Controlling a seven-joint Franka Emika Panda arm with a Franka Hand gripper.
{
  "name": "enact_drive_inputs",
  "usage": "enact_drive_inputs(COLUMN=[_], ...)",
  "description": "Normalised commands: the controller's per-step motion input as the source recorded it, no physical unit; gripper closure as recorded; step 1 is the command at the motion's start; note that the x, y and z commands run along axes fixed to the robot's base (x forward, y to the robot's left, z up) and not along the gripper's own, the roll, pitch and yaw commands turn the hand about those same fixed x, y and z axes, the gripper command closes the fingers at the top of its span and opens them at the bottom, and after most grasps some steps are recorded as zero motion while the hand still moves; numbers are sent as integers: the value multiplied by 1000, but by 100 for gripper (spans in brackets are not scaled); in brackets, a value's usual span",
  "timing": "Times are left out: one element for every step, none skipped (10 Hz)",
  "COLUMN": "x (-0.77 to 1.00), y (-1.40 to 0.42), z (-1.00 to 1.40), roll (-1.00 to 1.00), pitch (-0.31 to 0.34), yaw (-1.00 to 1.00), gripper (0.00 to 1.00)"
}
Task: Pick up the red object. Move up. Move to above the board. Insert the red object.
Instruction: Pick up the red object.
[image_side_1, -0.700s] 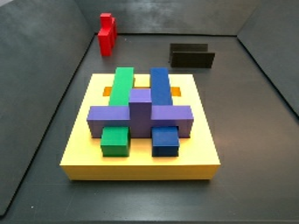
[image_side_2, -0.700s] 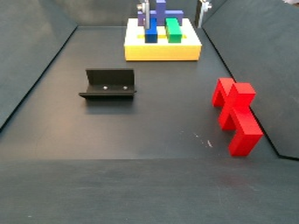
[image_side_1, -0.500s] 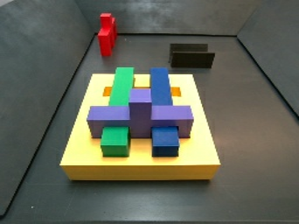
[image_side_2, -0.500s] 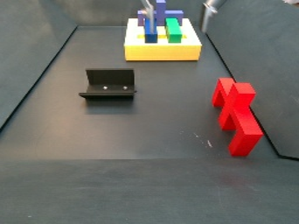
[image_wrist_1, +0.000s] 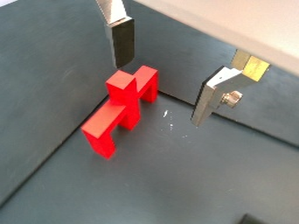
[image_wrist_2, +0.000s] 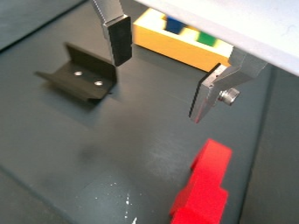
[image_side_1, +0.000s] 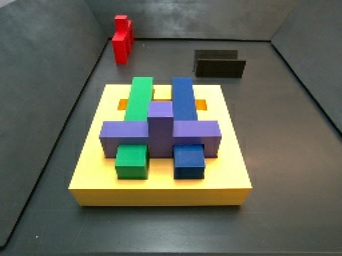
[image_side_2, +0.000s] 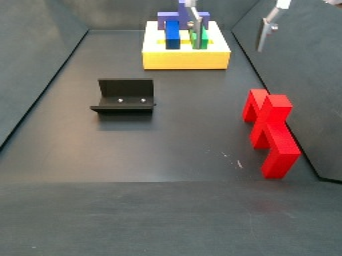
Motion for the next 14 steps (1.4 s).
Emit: enact_drive_inputs(x=[-266, -240, -229, -223, -234, -220, -180, -171, -157, -134, -189, -411, -426, -386], y=[29, 14, 14, 23, 43, 77, 169, 154, 143, 137, 83, 186, 140, 106], z=[-157, -169, -169, -160, -160, -83, 0, 0, 0, -63, -246, -360, -371, -317], roll=[0, 0, 0, 0, 0, 0, 0, 0, 0, -40, -116, -197, -167, -123], pitch=[-44, -47, -50, -54, -53, -83, -81, -87, -91, -126, -160, -157, -139, -140], yaw=[-937, -949, -951, -954, -937, -906, -811, -831, -829, -769, -734, -554, -614, -683], gripper=[0, 0, 0, 0, 0, 0, 0, 0, 0, 0, 0, 0, 0, 0])
